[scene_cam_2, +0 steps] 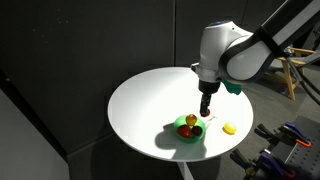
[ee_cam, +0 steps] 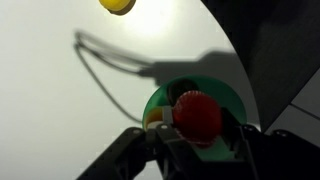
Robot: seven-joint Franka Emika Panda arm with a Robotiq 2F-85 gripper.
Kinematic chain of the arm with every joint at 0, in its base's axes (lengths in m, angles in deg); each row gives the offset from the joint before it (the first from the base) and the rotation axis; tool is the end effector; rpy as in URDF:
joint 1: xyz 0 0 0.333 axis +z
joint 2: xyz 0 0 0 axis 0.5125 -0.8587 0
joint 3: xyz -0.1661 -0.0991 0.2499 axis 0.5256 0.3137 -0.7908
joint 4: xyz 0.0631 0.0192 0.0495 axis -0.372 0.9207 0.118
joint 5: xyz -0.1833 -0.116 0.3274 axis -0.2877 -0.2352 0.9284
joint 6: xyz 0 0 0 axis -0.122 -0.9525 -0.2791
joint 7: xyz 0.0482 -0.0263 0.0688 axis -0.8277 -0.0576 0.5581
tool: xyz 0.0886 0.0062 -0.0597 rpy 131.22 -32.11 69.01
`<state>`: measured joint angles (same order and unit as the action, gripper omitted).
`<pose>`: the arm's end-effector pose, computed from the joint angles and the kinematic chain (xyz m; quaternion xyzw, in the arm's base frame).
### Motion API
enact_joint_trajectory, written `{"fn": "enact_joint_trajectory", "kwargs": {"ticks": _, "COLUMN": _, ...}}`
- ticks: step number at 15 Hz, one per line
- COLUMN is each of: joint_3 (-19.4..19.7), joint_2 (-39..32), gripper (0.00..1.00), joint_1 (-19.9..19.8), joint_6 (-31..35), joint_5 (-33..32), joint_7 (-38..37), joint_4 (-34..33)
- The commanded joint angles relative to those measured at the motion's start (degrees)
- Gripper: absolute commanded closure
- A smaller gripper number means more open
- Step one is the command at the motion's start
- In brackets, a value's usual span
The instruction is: Put the toy strawberry in the bowl
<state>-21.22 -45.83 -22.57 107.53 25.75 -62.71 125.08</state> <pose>0.4501 0.1526 0.2352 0.9676 0.2518 -0.0187 0.0097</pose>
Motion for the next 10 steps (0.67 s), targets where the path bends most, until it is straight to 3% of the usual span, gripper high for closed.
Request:
{"fn": "enact_joint_trajectory", "kwargs": {"ticks": 1, "joint_3": -0.69, "joint_2": -0.27, "gripper": 0.77, "joint_1": -0.10, "joint_6": 1.58, "joint_5": 2.39, "joint_7": 3.10, "joint_4": 0.95}}
{"fn": "enact_joint_trajectory", "kwargs": {"ticks": 10, "joint_3": -0.24, "joint_2": -4.54, "gripper": 0.77, "joint_1": 1.23, "joint_6": 8.84, "joint_5": -1.68, "joint_7": 0.65, "joint_4": 1.87}}
